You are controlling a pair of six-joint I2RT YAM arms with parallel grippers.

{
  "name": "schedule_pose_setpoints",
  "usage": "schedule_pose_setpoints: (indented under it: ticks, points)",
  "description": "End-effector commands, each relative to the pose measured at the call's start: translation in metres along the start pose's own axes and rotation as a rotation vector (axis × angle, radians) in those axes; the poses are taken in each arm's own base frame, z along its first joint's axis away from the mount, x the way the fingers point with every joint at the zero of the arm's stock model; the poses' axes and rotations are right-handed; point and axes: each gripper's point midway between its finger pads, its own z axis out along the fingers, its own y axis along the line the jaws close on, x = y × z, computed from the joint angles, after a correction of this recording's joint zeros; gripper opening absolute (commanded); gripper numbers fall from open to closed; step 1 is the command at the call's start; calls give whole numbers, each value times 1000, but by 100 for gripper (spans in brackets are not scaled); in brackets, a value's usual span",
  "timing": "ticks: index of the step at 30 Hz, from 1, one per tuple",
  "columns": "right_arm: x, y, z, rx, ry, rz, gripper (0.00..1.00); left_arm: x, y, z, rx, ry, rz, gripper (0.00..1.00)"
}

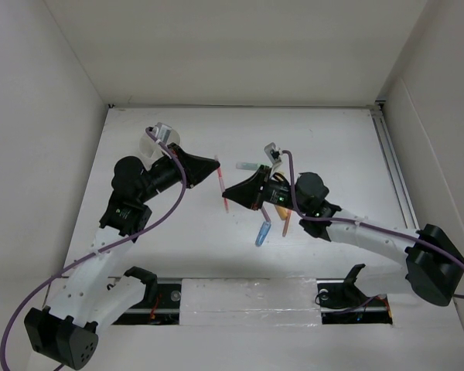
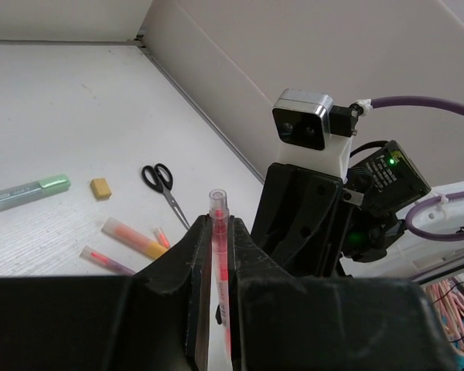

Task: Sort the stationery into containers
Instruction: Close the pen cap on the pen.

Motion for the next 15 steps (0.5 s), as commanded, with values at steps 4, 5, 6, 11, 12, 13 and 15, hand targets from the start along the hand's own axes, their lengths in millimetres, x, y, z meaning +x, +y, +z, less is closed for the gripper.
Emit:
schedule_pose_setpoints:
  ticks: [4,5,6,11,12,13,15]
  points:
    - [-123,54,0,-132,-385,-110,0,63,-4,-16,65,239,-96,0]
    - [-128,53,1,-132,-397,-117,0,63,-4,-16,65,239,-96,0]
    - [-128,55,0,-144,-397,-122,0,63,-4,-16,65,239,-96,0]
    - [-129,52,0,-142,-400,-103,0,65,-2,-16,65,239,-96,0]
    - [-131,54,0,-148,-406,-106,0,66,-4,-16,75,246,-97,0]
    - [-129,55,0,-154,-399,-108,0,65,-5,-16,79,240,-91,0]
    - [-129,55,0,-154,-399,-108,0,65,-5,-16,78,241,-100,0]
